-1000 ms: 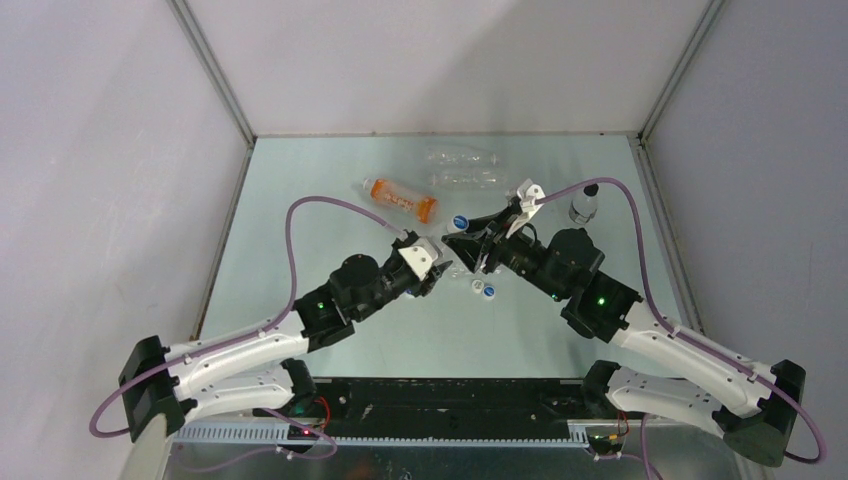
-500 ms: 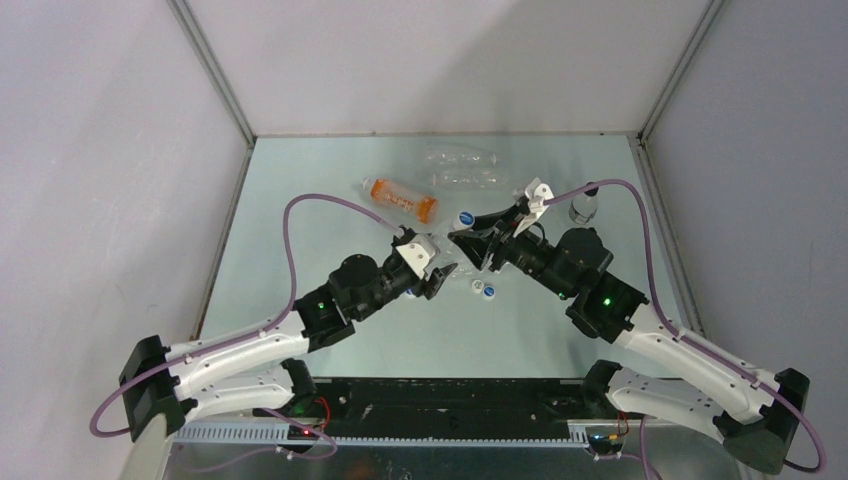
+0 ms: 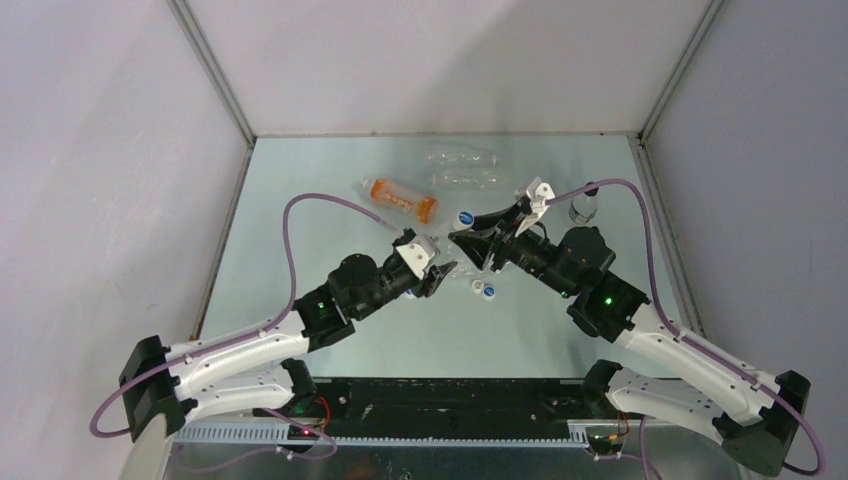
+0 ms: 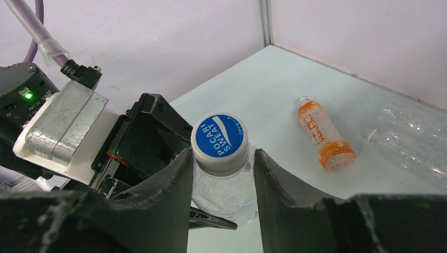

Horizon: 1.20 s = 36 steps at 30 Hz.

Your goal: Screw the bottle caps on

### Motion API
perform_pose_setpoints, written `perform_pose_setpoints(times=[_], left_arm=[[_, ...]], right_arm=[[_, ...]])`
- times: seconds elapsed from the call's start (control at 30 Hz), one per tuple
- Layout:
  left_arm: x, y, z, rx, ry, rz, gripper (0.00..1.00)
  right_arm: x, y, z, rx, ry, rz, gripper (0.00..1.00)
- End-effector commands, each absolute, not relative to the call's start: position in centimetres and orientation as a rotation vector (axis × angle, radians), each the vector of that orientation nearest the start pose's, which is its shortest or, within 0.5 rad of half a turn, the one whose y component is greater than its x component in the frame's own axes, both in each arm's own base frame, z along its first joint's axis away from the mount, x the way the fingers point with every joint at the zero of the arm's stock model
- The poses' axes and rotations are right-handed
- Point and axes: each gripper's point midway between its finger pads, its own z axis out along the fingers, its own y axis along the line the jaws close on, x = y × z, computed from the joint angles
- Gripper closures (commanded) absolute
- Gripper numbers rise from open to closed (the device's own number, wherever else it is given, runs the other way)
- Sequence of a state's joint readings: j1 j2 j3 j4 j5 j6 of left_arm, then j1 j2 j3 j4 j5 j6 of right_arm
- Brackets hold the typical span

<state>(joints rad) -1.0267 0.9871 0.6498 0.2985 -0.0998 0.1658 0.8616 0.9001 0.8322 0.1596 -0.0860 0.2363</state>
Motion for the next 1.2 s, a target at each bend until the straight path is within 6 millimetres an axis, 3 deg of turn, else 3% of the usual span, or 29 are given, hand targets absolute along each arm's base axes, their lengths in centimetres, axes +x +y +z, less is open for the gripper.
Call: perform_pose_setpoints(times=[0.0,0.03,0.1,0.37,0.53,0.6,0.77,0.87,1.0,1.17], left_arm=[[20.3,-31.3,27.2,0.879,1.323,-0.652,0.75],[20.2,-31.3,27.1,0.883,1.323,-0.651,0.76],[20.2,-31.3,27.1,0.895,1.320,-0.647,0.77],[20.2,-31.5,26.9,0.907,1.328,-0.646,0.78],[20.2,-31.6,26.9,0.905,1.327,-0.646,0.78],[20.3,-31.6,27.0,0.902,1.328,-0.644,0.78],[20.6,-31.4,27.2,0.878,1.332,-0.639,0.73],[20.8,-31.3,27.3,0.859,1.337,-0.630,0.62],[21.3,-30.8,27.1,0.830,1.355,-0.611,0.37],[22.0,-29.2,26.3,0.767,1.396,-0.598,0.24]], right_arm=[[21.4,28.5,36.2,-0.526,1.391,0.945,0.67],[21.5,28.4,36.4,-0.521,1.384,0.935,0.59],[21.7,28.1,36.9,-0.506,1.364,0.920,0.53],[21.5,28.3,38.7,-0.507,1.285,0.937,0.42],[21.7,28.3,38.4,-0.519,1.287,0.933,0.43],[21.8,28.2,38.2,-0.522,1.298,0.934,0.48],[21.9,28.0,37.3,-0.515,1.344,0.940,0.76],[21.8,27.8,37.0,-0.515,1.364,0.950,0.98],[22.3,26.6,36.6,-0.501,1.387,0.910,1.00],[24.1,22.9,35.0,-0.461,1.467,0.761,1.00]])
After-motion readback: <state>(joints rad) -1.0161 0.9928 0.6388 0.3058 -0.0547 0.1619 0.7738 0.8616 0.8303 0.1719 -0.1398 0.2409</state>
